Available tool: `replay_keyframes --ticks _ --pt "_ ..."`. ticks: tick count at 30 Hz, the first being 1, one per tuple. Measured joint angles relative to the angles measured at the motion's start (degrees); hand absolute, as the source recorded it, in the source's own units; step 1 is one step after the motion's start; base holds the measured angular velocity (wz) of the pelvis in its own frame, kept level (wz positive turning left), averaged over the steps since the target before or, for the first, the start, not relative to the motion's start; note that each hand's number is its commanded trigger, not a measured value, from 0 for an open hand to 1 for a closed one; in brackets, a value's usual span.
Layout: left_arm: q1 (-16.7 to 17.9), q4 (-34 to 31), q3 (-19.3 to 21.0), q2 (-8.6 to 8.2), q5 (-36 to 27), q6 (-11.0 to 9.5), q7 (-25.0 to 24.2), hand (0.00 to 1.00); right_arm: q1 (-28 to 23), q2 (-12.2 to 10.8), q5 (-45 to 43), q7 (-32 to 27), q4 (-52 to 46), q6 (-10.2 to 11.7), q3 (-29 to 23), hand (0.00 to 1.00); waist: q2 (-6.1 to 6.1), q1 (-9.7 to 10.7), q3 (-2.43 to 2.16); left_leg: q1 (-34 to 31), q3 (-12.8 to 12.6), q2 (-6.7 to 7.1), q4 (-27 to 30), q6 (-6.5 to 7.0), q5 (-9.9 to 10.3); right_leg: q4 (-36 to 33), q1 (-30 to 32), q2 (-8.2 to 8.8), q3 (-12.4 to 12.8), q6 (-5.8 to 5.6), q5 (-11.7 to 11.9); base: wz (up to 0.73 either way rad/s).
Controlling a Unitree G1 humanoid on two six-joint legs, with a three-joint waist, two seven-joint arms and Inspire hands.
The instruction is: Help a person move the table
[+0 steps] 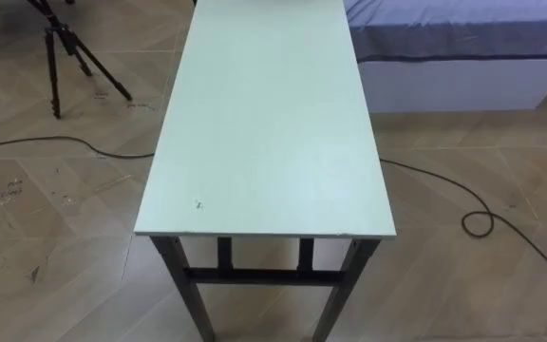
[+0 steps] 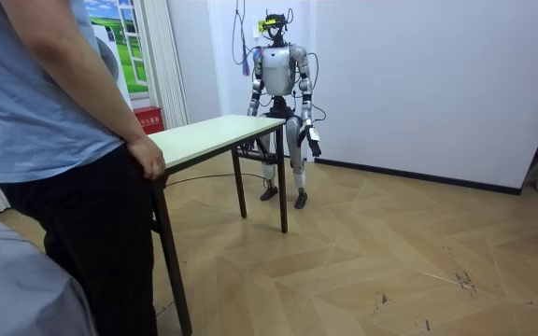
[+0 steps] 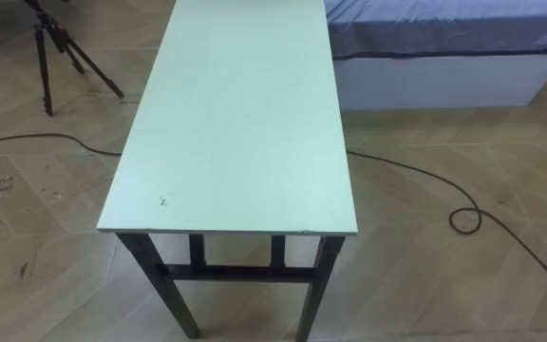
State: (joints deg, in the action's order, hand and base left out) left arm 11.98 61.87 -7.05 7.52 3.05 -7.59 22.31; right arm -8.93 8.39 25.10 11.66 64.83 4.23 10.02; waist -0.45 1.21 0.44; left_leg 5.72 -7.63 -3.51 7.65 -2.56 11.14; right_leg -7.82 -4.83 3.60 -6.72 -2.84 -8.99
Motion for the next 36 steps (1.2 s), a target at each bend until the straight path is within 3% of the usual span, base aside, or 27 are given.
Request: replay_keyframes --ticks 10,18,25,27,32,36 --pt "0.0 0.1 -0.2 0.01 -0.9 0.1 -0.7 0.00 1.4 -0.2 1.0 -0.2 2.5 -0.5 0.0 0.00 -0.25 0.0 -0.09 0.0 0.0 0.00 -0.1 0.01 0.0 0.0 0.0 0.00 0.0 0.00 0.0 0.00" --pt "0.1 1.3 0.2 0.02 -20.3 1.2 -8.6 0.00 2.1 -0.2 6.3 0.9 4.5 -1.9 -0.1 0.00 -0.50 -0.4 0.00 0.3 -0.1 0.00 0.1 0.01 0.0 0.0 -0.2 0.02 0.1 0.00 0.0 0.00" --pt "-0.8 1.2 1.6 0.53 -37.9 2.5 -21.2 0.00 1.0 0.7 10.5 4.8 -2.4 -2.7 -2.4 0.00 0.18 -0.5 0.16 -0.6 -0.1 -0.05 0.8 0.04 0.0 -0.9 0.9 0.04 0.1 0.00 0.0 0.00" --pt "-0.7 -1.4 1.5 0.72 -43.7 2.8 -24.6 0.00 -0.1 0.9 10.8 6.3 -8.5 -2.5 -2.7 0.00 0.39 -0.3 0.17 -1.4 0.0 -0.11 1.2 0.07 0.1 -1.0 1.3 0.05 -0.1 0.06 0.0 0.00" --pt "1.2 -8.3 1.0 0.79 -51.2 3.4 -29.8 0.00 -2.0 0.9 11.8 9.4 -17.3 -2.8 -2.9 0.00 0.99 -0.2 -0.03 -1.5 0.0 -0.11 1.3 0.07 0.1 -1.1 1.7 0.05 0.0 0.05 0.0 0.00" --pt "4.1 -18.4 -5.1 1.55 -62.2 3.5 -31.9 0.00 -5.4 0.9 20.4 11.1 -26.4 -3.0 0.4 0.00 0.91 -0.1 0.04 -1.6 0.1 -0.11 1.9 0.08 0.1 -1.9 1.7 0.21 -0.6 0.00 0.0 0.03"
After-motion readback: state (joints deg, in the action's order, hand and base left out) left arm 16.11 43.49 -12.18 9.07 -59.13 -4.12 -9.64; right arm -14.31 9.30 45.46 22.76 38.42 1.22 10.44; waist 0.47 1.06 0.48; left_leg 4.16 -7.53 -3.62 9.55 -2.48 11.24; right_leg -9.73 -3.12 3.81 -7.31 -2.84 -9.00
